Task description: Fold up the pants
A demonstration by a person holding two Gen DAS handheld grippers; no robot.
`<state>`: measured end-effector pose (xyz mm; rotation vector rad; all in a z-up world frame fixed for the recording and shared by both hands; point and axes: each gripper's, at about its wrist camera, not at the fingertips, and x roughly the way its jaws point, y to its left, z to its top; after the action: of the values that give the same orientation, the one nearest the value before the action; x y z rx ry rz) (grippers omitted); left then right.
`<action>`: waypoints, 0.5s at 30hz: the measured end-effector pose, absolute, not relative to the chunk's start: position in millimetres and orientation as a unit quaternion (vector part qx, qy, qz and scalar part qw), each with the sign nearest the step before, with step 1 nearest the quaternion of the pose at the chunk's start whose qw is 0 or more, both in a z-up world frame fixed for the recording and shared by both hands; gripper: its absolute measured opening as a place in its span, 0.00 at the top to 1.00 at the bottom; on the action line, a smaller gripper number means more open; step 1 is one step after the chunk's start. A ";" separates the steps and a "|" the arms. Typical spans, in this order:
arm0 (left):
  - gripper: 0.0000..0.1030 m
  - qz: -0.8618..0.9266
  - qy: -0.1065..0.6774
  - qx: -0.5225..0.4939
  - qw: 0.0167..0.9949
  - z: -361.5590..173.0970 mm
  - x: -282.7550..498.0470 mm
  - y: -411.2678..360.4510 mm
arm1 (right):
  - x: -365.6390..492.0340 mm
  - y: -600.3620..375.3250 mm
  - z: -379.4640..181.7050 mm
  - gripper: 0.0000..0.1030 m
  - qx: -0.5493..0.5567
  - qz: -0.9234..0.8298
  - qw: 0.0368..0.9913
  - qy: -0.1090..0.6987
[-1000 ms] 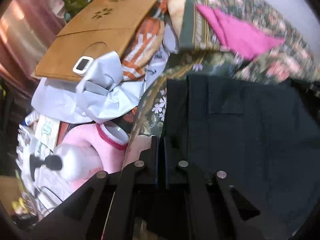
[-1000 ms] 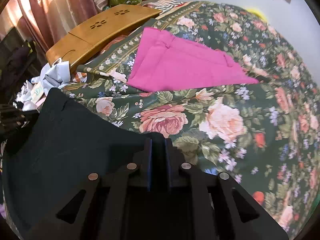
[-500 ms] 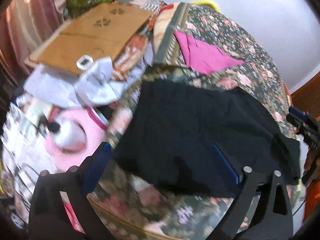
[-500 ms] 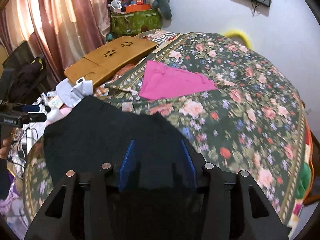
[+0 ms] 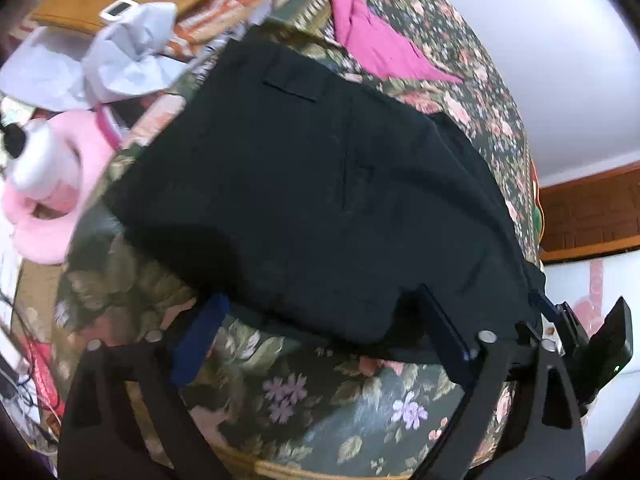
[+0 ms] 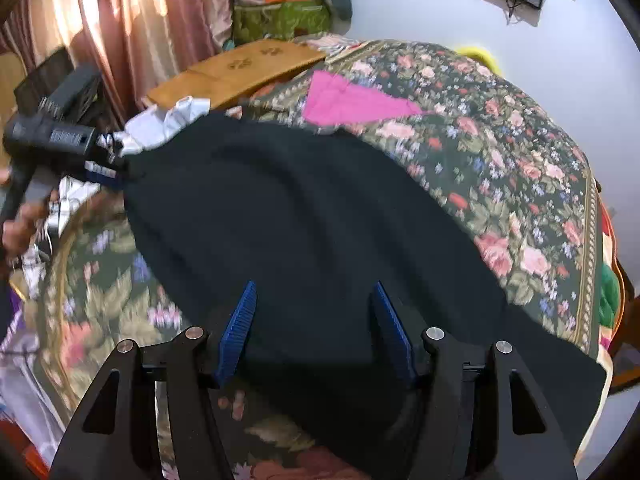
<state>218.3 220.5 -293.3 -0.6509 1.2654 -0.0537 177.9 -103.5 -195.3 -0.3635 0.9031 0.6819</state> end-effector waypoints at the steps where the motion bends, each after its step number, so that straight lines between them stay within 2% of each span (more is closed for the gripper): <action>1: 0.21 -0.015 0.587 -0.291 0.755 -296.4 223.0 219.1 | 177.4 -104.8 -195.3 0.42 -0.168 0.319 0.830 0.426; 3: 0.37 -0.015 0.590 -0.291 0.753 -300.4 229.3 218.8 | 181.6 -108.2 -194.0 0.42 -0.153 0.319 0.826 0.438; 5: 0.66 0.002 0.591 -0.278 0.757 -301.5 234.3 217.9 | 183.3 -110.7 -194.5 0.42 -0.140 0.321 0.823 0.447; 7: 0.79 0.033 0.579 -0.254 0.774 -296.0 236.0 218.1 | 180.9 -111.0 -196.1 0.42 -0.133 0.321 0.823 0.450; 10: 0.86 0.058 0.534 -0.204 0.818 -268.4 232.1 214.5 | 180.6 -112.4 -196.5 0.41 -0.126 0.322 0.821 0.455; 15: 0.87 0.100 0.466 -0.085 0.875 -225.1 214.2 199.3 | 181.6 -118.4 -185.8 0.41 -0.122 0.324 0.815 0.464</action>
<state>214.2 199.3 -225.1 -0.1774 0.9730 0.2082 181.6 -118.4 -185.8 -0.2612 0.9901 0.6902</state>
